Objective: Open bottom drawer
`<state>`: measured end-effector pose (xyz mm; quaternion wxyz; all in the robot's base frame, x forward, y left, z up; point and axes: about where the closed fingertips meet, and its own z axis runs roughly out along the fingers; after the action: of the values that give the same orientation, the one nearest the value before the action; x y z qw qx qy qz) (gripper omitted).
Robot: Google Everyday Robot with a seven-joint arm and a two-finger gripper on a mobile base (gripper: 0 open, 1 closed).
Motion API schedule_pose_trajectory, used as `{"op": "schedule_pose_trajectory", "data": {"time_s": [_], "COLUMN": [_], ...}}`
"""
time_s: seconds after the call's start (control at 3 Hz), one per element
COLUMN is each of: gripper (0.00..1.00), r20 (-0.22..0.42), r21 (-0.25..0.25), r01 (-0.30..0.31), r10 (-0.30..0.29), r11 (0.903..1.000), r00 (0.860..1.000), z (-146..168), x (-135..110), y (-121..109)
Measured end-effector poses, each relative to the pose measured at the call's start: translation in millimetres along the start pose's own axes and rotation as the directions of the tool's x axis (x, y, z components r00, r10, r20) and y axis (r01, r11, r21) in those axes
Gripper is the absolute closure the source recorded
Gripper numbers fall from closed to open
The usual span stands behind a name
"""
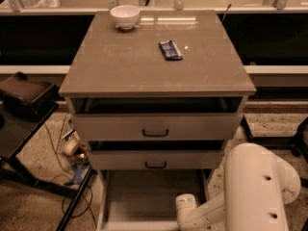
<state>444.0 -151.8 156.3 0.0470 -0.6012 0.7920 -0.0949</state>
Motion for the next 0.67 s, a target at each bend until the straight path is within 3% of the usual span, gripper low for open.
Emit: {"op": "schedule_pose_trajectory", "data": {"time_s": [0.33, 0.67], "gripper": [0.85, 0.63], "r20": [-0.017, -0.032], "r21": [-0.054, -0.083], "r01": [-0.07, -0.112], "r10": [0.069, 0.109], "r11": [0.9961, 0.9903], "r00": [0.997, 0.993], "z": [-2.2, -3.9], "x": [31.8, 54.2], "y": [38.9, 58.8]}}
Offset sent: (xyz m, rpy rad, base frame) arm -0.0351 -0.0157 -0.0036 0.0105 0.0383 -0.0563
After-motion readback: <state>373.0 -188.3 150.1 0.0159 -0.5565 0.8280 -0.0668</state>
